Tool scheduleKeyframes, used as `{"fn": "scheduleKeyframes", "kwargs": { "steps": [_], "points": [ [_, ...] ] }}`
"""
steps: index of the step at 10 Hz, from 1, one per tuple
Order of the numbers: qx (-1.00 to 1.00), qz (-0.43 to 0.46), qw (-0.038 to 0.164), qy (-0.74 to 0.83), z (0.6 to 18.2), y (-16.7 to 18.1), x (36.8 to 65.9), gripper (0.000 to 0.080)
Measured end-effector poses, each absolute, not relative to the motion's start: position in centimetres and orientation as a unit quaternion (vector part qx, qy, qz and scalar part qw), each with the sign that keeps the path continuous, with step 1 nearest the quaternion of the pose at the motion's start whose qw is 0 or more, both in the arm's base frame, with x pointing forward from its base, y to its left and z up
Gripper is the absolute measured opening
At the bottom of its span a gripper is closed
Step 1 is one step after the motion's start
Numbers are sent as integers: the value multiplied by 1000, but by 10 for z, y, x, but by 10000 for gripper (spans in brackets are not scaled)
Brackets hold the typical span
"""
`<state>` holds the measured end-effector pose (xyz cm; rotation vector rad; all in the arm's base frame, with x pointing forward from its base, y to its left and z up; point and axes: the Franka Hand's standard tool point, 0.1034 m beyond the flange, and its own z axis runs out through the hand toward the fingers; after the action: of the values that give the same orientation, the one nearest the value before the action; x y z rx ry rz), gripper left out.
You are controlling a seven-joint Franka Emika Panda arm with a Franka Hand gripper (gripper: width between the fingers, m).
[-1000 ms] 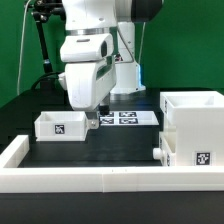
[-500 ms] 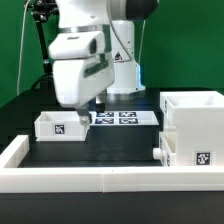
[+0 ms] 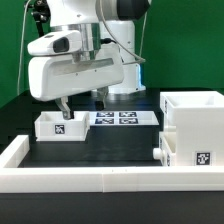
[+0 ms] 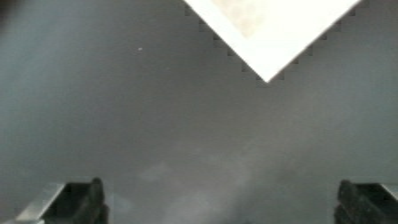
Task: Assemble drawer
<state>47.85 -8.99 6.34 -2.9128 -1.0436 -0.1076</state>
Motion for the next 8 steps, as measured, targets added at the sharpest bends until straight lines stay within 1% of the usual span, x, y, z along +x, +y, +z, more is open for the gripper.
{"fn": "scheduleKeyframes", "kwargs": {
  "steps": [3,4,6,8],
  "points": [
    [-974,-34,27,-222,63,-90,478,649],
    [-986,-38,24,-158,61,-91,471,649],
    [-998,-23,28,-59,56,-85,454,649],
    [-1000,-7,29,9,43,-80,434,649]
  ]
}}
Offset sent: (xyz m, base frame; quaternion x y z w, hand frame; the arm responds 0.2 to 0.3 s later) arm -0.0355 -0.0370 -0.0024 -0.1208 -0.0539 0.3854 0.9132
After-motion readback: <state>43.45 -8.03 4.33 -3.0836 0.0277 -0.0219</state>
